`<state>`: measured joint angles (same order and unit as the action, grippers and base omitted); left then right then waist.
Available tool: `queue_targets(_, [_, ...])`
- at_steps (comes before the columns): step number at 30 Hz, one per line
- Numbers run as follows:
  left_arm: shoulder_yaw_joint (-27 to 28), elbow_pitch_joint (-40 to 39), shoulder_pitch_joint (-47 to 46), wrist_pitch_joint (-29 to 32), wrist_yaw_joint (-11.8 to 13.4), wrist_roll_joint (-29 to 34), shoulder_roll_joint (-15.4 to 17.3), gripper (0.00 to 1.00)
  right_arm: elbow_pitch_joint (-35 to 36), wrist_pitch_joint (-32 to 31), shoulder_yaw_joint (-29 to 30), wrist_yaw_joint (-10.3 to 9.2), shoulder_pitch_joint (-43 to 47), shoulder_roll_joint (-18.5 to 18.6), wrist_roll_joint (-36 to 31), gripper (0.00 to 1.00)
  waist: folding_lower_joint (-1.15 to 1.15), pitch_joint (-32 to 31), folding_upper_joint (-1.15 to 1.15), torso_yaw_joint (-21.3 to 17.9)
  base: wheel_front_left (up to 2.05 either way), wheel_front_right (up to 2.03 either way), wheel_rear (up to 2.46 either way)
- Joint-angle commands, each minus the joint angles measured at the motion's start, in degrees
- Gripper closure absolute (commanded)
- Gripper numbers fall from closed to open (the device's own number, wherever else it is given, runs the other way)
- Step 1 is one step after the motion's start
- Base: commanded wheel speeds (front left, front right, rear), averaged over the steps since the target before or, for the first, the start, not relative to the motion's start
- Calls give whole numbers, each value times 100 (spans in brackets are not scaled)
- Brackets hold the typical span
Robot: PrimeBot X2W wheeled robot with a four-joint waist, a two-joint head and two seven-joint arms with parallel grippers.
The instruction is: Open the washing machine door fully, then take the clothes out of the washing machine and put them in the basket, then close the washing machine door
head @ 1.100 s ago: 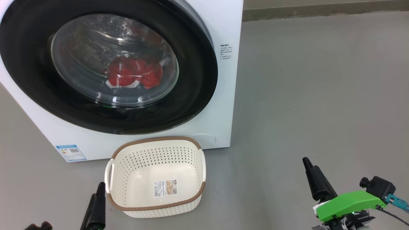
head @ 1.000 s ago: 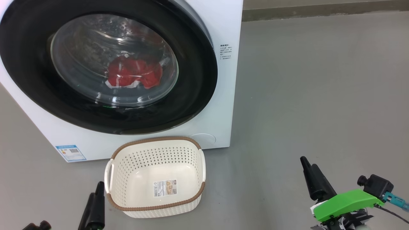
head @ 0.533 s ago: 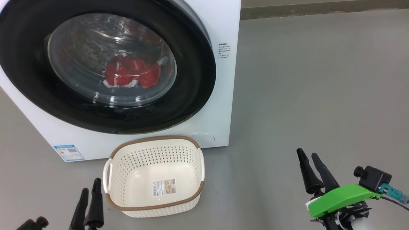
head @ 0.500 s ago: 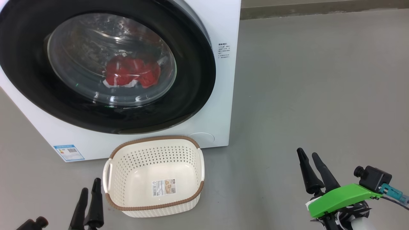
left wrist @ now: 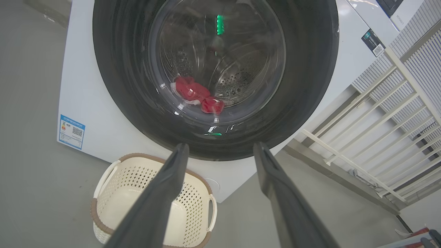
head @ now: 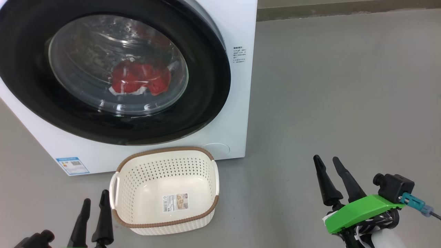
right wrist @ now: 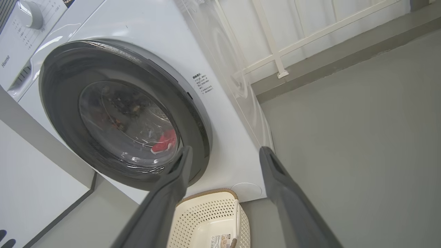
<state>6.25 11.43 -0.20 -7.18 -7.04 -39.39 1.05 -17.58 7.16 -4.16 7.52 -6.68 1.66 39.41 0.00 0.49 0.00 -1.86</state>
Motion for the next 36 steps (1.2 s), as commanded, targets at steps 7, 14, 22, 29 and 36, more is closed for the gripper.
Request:
queue_targets(7, [189,-246,-114,-185,51,612,122,0,143,191,-168,-2,-326,67,-572,0,0,-12,0,-12,0,0,0])
queue_targets(14, [212,-317,-104,-304,92,1106,134,0,142,309,-256,-2,-388,78,-1022,0,0,-32,0,-39,0,0,0])
queue_targets(22, [286,-374,-125,-439,132,1621,148,0,123,444,-382,-3,-500,90,-1517,0,0,-26,0,-73,0,0,0])
queue_targets(29, [330,-404,-119,-558,146,2115,160,0,130,562,-443,-3,-546,101,-1972,0,0,-45,0,-64,0,0,0])
queue_targets(36, [392,-486,-103,-694,142,2675,174,0,159,697,-582,-3,-617,113,-2404,0,0,-50,0,-58,0,0,0])
